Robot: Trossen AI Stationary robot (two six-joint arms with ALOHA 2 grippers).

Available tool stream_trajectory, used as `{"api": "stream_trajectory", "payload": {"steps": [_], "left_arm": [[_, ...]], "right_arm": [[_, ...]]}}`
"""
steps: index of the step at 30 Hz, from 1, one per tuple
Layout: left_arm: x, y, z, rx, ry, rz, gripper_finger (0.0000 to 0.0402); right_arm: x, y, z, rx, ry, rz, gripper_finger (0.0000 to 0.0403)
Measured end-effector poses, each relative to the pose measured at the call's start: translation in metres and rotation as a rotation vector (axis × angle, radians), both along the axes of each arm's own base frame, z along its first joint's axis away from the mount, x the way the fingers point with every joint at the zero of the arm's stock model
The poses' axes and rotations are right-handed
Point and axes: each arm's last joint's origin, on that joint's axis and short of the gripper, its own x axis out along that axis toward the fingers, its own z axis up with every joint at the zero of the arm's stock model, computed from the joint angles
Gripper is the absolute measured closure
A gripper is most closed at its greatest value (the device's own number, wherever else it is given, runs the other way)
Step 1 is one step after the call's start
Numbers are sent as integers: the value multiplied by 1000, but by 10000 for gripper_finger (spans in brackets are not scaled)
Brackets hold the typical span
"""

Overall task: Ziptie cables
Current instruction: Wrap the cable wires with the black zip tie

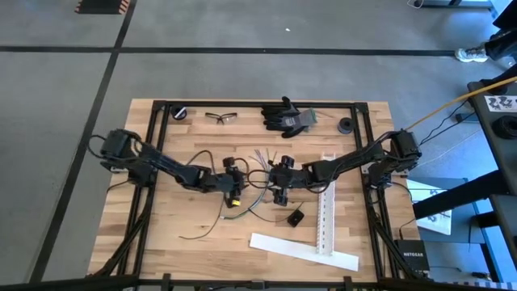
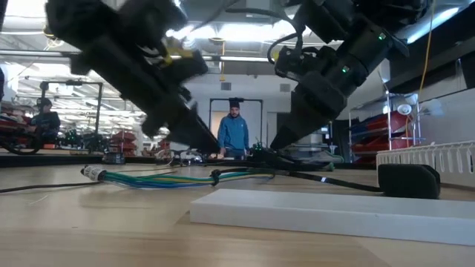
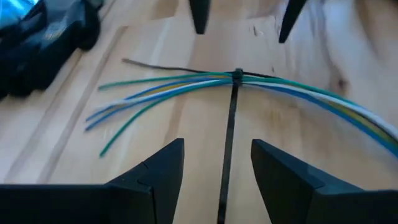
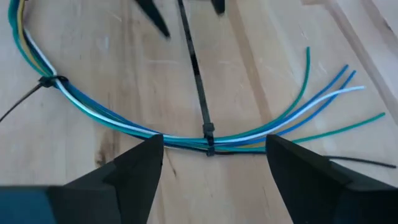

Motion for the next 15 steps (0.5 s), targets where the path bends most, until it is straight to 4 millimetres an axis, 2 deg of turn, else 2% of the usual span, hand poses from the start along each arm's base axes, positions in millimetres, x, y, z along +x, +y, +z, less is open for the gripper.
{"api": "stream_trajectory", "payload": {"steps": [6, 9, 12, 15], "left_arm": [[31, 0, -13, 122, 71, -67, 229], [41, 4, -17, 202, 93, -22, 237], [45, 11, -21, 275, 126, 8, 279], [45, 14, -25, 301, 163, -1, 346]], "right_arm": [[0, -1, 0, -12, -4, -18, 134], [0, -1, 0, -14, -3, -20, 134], [0, -1, 0, -14, -4, -20, 134], [0, -1, 0, -14, -3, -20, 134]]}}
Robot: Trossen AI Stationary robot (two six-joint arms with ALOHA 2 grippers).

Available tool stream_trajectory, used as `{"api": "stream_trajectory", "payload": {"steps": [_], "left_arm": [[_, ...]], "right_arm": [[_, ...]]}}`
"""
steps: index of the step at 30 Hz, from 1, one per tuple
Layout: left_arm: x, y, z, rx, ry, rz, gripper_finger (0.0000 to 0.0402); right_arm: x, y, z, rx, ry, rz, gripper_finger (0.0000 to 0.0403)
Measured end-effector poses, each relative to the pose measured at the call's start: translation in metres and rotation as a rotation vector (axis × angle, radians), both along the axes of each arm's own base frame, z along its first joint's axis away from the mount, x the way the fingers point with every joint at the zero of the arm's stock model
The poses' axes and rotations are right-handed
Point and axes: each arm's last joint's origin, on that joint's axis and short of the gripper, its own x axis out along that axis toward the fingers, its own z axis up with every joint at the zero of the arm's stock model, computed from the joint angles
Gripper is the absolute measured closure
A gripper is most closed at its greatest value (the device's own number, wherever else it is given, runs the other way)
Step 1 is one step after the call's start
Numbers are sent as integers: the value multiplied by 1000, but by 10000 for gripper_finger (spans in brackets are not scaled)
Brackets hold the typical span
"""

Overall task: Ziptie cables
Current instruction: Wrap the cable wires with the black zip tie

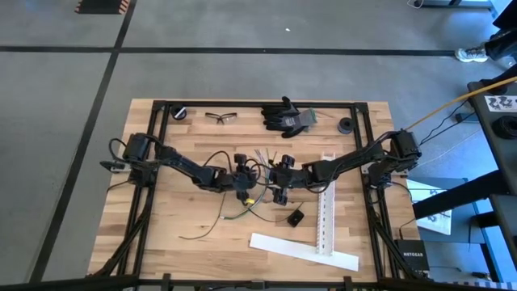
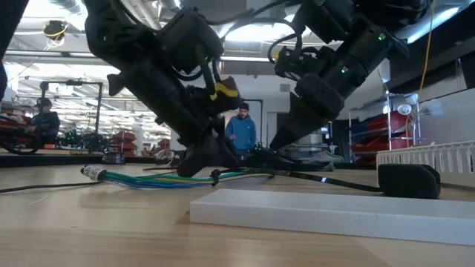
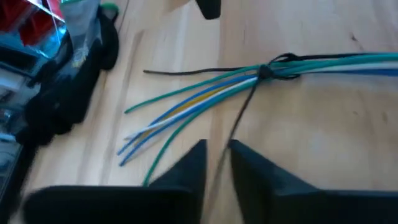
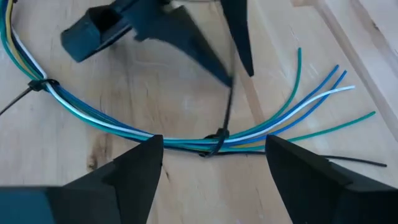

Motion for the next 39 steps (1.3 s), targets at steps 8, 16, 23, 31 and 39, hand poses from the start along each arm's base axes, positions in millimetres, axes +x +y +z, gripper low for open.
{"api": "stream_trajectory", "payload": {"steps": [8, 16, 23, 31, 39], "left_arm": [[3, -10, 6, 100, 49, -36, 400], [3, -27, 34, 165, -11, -35, 401], [2, -26, 38, 162, -15, -30, 402], [2, -25, 37, 160, -13, -25, 402], [-4, -14, 41, 173, -10, 95, 401]], "right_arm": [[3, 0, 3, 11, -43, -4, 134], [6, -16, 3, 167, -73, -113, 164], [8, -28, 1, 259, -65, -120, 273], [11, -26, -8, 267, -51, -106, 387], [11, -17, -16, 263, -15, -80, 402]]}}
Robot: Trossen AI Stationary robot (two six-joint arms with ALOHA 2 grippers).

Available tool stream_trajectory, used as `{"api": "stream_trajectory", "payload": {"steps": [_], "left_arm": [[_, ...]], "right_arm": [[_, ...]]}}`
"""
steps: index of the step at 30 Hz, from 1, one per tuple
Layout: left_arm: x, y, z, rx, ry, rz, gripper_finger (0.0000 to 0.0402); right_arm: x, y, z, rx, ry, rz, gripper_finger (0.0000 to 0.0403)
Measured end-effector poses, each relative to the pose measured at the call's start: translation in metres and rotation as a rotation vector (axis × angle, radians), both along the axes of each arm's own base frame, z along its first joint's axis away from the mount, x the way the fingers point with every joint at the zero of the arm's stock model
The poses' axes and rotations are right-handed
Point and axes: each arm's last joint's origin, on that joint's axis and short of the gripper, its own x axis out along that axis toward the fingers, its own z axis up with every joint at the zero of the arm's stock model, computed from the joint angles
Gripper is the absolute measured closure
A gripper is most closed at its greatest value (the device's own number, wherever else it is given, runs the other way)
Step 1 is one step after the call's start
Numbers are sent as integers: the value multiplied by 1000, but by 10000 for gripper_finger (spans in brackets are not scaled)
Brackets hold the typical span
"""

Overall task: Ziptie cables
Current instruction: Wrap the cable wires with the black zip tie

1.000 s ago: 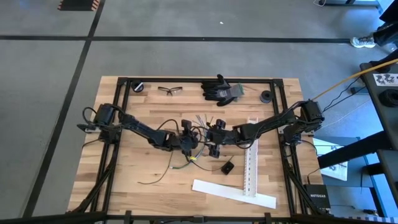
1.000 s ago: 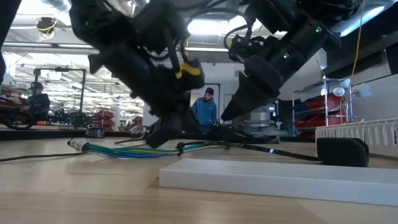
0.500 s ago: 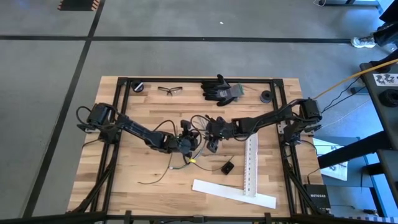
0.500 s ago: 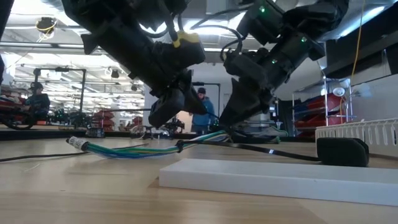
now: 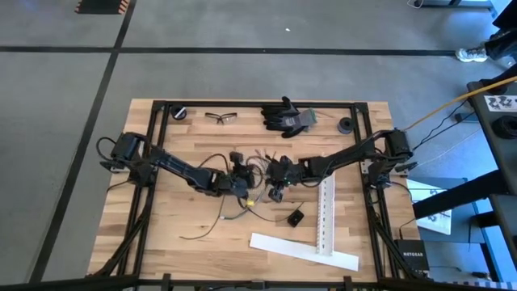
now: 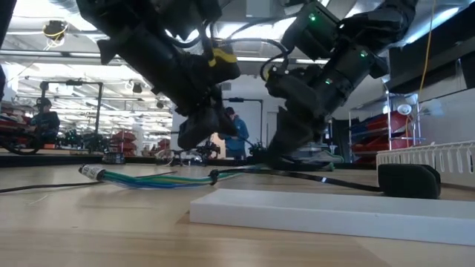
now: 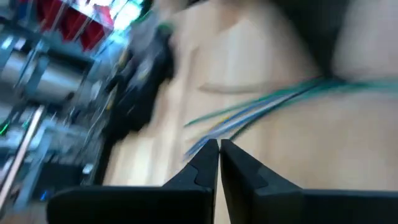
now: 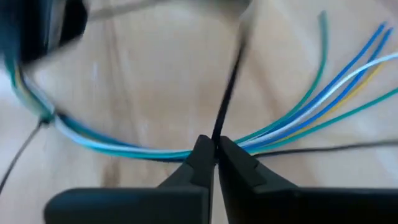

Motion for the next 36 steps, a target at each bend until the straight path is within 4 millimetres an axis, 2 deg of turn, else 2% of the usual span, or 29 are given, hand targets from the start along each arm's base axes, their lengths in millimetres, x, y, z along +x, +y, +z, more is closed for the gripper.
{"api": "stream_trajectory", "payload": {"steps": [4, 7, 13, 16, 20, 27, 31, 36], "left_arm": [[-15, 19, 2, -21, -9, 120, 401], [-30, 29, 6, -57, -46, 171, 401], [-39, 24, 21, -99, -117, 139, 399], [-35, 18, 32, -251, -153, 14, 380], [-30, 13, 31, -424, -122, -133, 331], [-15, 6, 8, -456, -59, -300, 265], [-4, 10, -6, -419, -61, -323, 253], [11, 20, -19, -426, -24, -330, 257]], "right_arm": [[-1, 13, -15, 5, 46, 31, 403], [0, 19, -17, 3, 45, 29, 403], [1, 19, -15, -28, 18, 27, 403], [2, 19, -14, -34, 15, 27, 403], [1, 18, -15, -40, 18, 23, 403], [2, 18, -14, -46, 13, 18, 403], [1, 18, -14, -46, 14, 18, 403], [1, 18, -14, -46, 14, 18, 403]]}}
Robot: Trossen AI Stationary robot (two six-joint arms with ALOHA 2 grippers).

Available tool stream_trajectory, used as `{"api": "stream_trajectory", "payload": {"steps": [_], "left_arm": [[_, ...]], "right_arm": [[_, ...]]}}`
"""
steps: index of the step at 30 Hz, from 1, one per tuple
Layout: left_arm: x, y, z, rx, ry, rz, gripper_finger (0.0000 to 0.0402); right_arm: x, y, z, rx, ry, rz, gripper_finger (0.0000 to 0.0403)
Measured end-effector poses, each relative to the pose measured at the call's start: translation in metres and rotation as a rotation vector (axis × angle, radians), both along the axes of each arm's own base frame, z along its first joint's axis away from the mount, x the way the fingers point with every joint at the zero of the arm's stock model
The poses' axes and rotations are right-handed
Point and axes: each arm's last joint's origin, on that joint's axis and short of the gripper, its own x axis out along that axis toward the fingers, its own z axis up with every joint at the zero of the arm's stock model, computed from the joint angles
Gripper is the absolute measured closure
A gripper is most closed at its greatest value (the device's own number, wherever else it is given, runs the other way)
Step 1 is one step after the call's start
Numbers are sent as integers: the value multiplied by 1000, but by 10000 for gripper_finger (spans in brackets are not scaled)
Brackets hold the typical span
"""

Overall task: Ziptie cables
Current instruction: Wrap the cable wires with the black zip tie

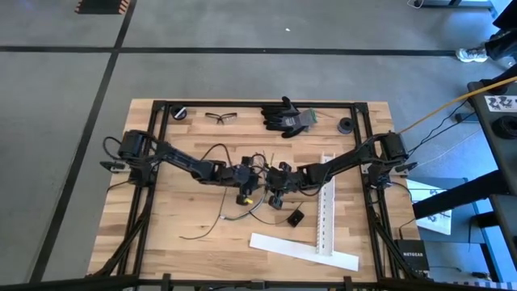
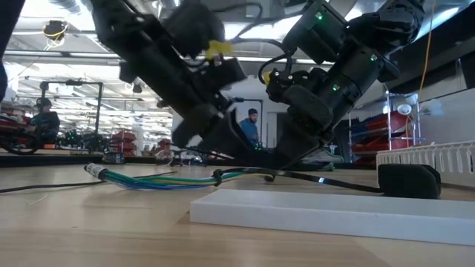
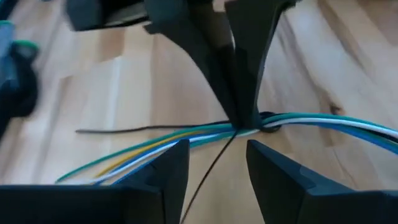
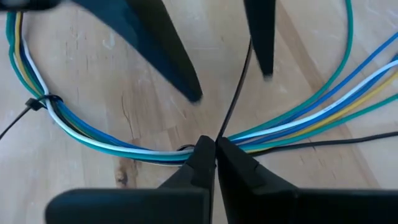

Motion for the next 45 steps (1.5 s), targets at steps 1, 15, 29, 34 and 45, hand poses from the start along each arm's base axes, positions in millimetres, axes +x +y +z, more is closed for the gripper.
{"api": "stream_trajectory", "payload": {"steps": [1, 15, 29, 34, 45], "left_arm": [[3, 2, -3, -2, 9, -15, 259], [8, 21, -16, 74, 74, -60, 388], [-5, 18, 54, 227, -110, 181, 402], [-10, 18, 50, 232, -33, 173, 401], [-8, 13, 52, 214, -61, 144, 401]], "right_arm": [[0, 0, 0, 0, 0, 0, 403], [1, 0, 1, -4, -18, -5, 403], [0, 3, -4, 32, 14, 0, 403], [-15, 0, 27, -2, 35, -14, 401], [-12, -19, 68, -301, -166, -61, 271]]}}
